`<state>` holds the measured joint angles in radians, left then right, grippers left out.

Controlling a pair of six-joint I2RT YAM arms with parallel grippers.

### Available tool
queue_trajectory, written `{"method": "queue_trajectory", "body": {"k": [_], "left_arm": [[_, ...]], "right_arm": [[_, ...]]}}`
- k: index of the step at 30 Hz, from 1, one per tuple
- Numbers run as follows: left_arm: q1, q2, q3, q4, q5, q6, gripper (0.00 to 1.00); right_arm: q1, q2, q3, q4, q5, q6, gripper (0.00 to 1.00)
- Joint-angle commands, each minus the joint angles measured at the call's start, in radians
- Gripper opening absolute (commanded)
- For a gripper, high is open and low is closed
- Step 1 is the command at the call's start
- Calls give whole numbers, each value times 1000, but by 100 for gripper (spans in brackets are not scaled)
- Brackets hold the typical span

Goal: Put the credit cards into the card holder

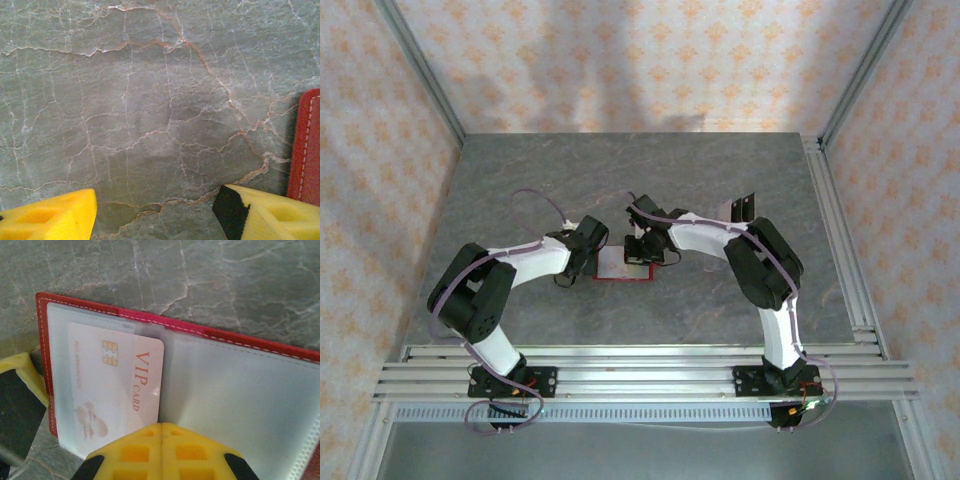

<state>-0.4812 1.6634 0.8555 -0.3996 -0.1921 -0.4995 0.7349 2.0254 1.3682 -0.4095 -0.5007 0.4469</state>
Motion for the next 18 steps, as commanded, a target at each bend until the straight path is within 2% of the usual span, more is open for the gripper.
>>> {"method": "queue_trajectory", "body": {"k": [1, 12, 18], "left_arm": [[-33, 49, -11, 63, 77, -7, 69], [-43, 52, -18, 73, 82, -15, 69], [-50, 54, -22, 79, 84, -24, 69]], "right_arm": [[19, 32, 44, -38, 7, -14, 4], [46, 77, 122, -33, -33, 6, 4], [36, -6, 90, -59, 43, -13, 5]]}}
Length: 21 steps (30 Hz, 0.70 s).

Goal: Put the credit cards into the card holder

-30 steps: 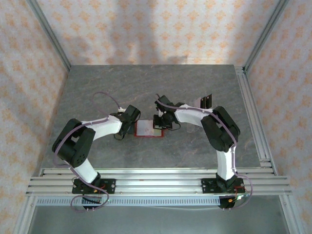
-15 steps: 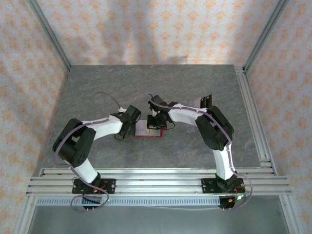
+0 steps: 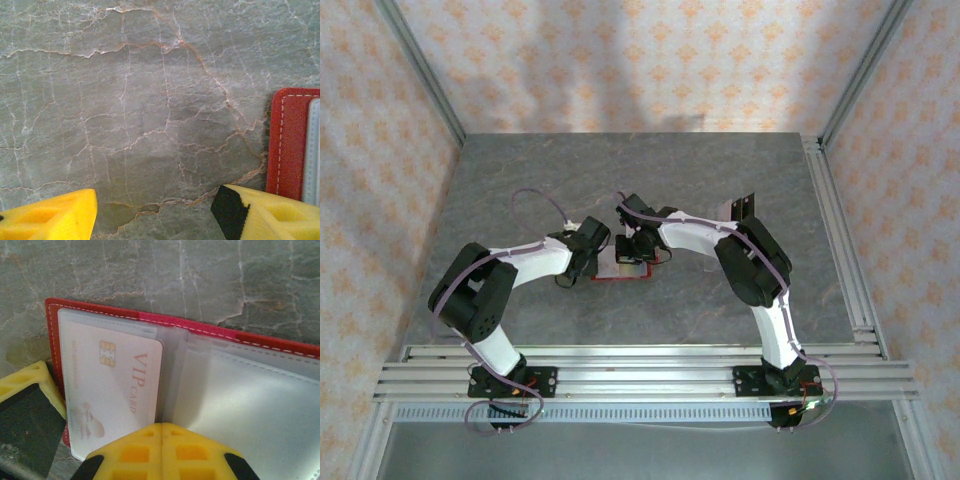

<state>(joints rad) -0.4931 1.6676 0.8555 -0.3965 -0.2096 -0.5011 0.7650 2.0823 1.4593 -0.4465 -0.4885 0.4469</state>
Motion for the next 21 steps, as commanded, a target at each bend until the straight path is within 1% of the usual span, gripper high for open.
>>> {"method": "queue_trajectory", "body": {"k": [1, 4, 6, 12, 21], "left_arm": [[-40, 50, -22, 77, 104, -22, 69], [-42, 48, -24, 77, 104, -24, 69], [-43, 47, -24, 78, 105, -23, 69], [-44, 43, -22, 72, 102, -18, 69], [-44, 43, -24, 73, 104, -21, 69]], "right_arm": [[1, -78, -13, -23, 40, -11, 5], [-3, -106, -37, -22, 63, -10, 5], [-3, -104, -41, -19, 58, -10, 5], [-1, -64, -42, 12, 22, 8, 5], [-4, -13, -42, -14, 36, -17, 4]]}}
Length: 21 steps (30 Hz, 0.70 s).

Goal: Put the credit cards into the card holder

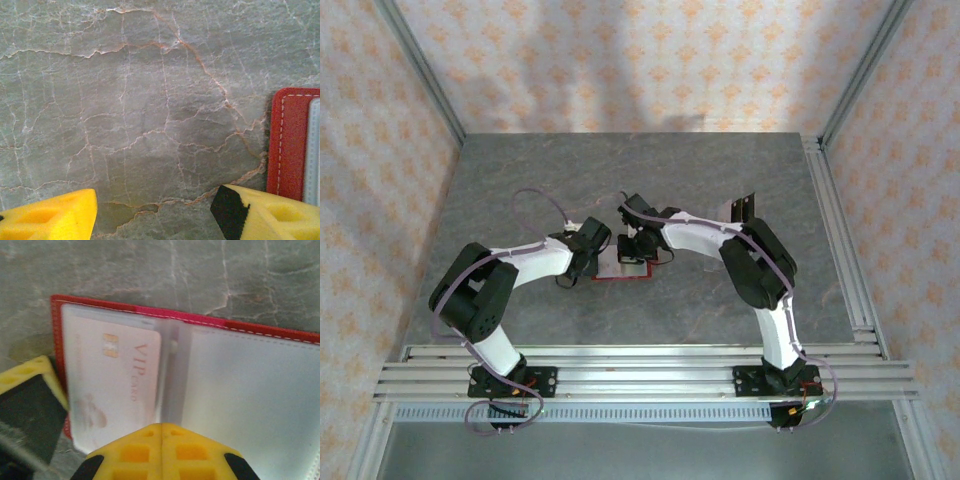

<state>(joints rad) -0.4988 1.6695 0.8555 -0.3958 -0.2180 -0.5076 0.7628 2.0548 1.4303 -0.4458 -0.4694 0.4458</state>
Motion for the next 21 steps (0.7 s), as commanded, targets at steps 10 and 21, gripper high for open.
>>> {"method": "queue_trajectory", "body": {"k": [10, 21], "left_arm": [[-44, 49, -25, 81, 119, -19, 69], [-48, 50, -27, 83, 118, -20, 69]], "right_arm": [[27, 62, 74, -67, -9, -40, 4], [7, -19, 57, -104, 32, -67, 13]]}}
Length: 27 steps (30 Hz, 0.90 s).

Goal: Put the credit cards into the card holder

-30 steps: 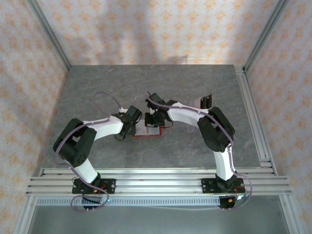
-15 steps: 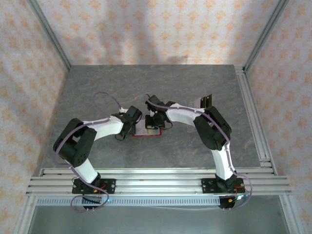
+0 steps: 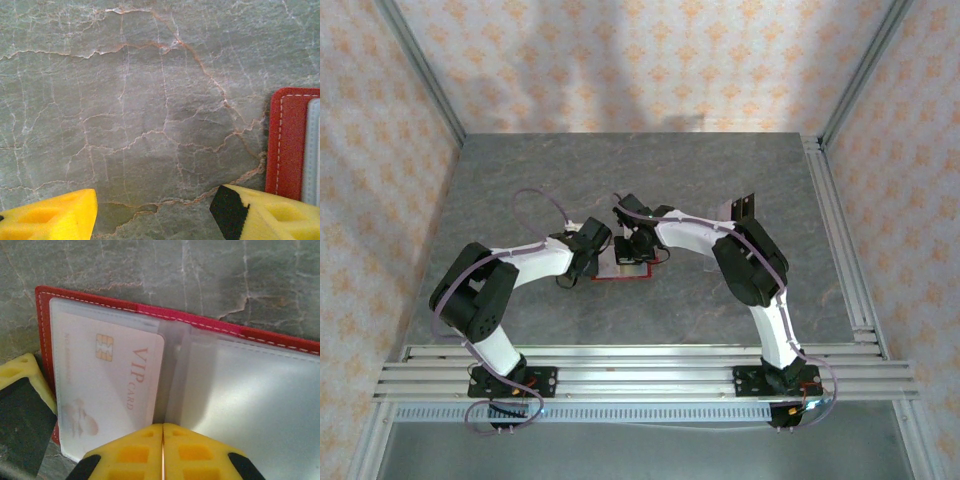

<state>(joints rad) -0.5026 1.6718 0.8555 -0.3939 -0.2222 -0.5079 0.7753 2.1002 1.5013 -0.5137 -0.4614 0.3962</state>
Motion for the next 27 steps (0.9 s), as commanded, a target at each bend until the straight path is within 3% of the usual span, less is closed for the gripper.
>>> {"method": "queue_trajectory", "body": {"k": [1, 6, 9, 27], "left_arm": [[-44, 49, -27, 81, 122, -20, 69], [-44, 43, -30, 83, 120, -20, 69], [-44, 35, -34, 80, 114, -21, 69], [-45, 22, -36, 70, 108, -15, 69]], "right_arm": [[-17, -90, -29, -33, 29, -18, 16], [-76, -155, -64, -56, 51, -50, 37], [-96, -146, -62, -69, 49, -79, 43], [-93, -14, 38, -83, 20, -133, 45]]}}
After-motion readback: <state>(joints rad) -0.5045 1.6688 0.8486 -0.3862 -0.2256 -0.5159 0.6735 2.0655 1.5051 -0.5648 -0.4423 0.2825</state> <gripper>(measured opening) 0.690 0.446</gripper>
